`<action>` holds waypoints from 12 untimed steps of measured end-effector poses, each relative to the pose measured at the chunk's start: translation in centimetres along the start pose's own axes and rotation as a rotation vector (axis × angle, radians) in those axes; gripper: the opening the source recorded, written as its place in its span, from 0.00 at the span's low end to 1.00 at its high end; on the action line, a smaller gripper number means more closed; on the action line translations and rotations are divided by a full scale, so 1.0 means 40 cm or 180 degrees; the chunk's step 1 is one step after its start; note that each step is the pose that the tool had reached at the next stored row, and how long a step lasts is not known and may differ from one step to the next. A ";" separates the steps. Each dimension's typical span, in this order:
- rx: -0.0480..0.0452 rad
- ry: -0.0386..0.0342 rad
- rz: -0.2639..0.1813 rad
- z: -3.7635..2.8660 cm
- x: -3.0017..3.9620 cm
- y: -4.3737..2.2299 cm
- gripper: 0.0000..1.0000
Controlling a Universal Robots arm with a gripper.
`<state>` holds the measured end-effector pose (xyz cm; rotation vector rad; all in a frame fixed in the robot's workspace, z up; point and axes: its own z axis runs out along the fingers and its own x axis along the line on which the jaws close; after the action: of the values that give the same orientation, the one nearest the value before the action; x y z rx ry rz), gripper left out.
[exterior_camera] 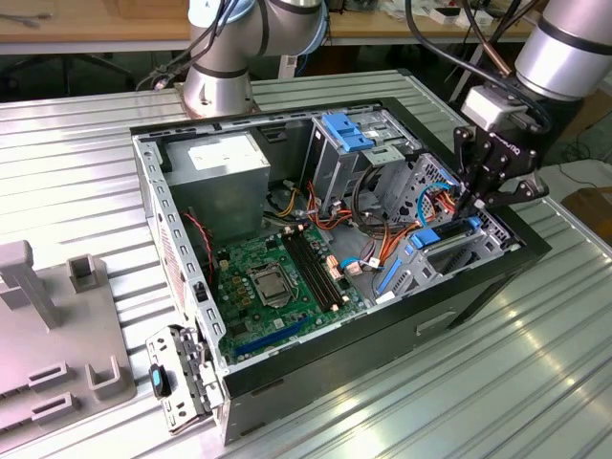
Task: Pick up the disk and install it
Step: 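Insert the first disk wire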
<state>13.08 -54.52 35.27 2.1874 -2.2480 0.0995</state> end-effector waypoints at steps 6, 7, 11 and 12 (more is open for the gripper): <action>0.0035 -0.0005 -0.0065 0.002 0.003 0.009 0.16; 0.0036 -0.0007 -0.0078 0.005 0.003 0.009 0.16; 0.0059 -0.0007 -0.0073 0.008 0.003 0.012 0.16; 0.0067 -0.0007 -0.0073 0.007 0.004 0.014 0.16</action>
<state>12.52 -54.68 34.95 2.2237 -2.2327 0.1212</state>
